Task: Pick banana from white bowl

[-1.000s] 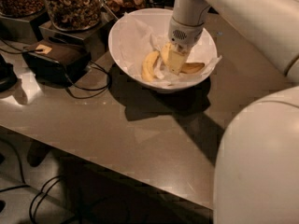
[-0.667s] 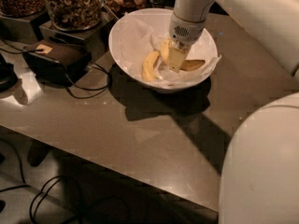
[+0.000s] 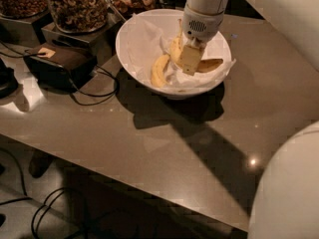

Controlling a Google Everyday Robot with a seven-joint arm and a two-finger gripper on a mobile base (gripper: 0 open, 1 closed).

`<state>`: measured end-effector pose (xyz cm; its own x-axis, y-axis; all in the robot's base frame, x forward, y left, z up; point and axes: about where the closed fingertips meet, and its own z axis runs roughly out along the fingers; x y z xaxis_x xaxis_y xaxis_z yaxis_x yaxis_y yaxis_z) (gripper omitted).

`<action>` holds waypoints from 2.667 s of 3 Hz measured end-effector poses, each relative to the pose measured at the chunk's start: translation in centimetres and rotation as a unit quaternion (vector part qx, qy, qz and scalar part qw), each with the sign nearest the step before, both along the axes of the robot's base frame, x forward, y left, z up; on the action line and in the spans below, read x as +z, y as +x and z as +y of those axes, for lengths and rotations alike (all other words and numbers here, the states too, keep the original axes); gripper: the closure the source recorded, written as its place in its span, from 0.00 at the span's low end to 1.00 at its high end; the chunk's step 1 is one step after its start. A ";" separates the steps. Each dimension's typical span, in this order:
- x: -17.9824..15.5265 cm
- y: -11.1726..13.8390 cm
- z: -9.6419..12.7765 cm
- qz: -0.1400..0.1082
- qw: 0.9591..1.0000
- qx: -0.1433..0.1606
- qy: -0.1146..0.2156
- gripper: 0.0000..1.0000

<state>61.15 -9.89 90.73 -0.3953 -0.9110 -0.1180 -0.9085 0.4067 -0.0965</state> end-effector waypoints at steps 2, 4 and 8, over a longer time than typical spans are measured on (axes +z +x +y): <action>1.0 -0.3 -0.2 0.001 1.000 0.000 0.009 1.00; 2.6 -2.8 -2.6 0.010 1.000 -0.024 0.009 1.00; 4.1 -8.7 -4.6 -0.002 0.999 -0.042 0.028 1.00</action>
Offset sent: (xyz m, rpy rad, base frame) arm -0.0160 -0.0099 0.0246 0.0227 0.0442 0.0012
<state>52.49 -14.52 94.86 -0.4690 -0.8667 -0.1700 -0.8707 0.4860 -0.0756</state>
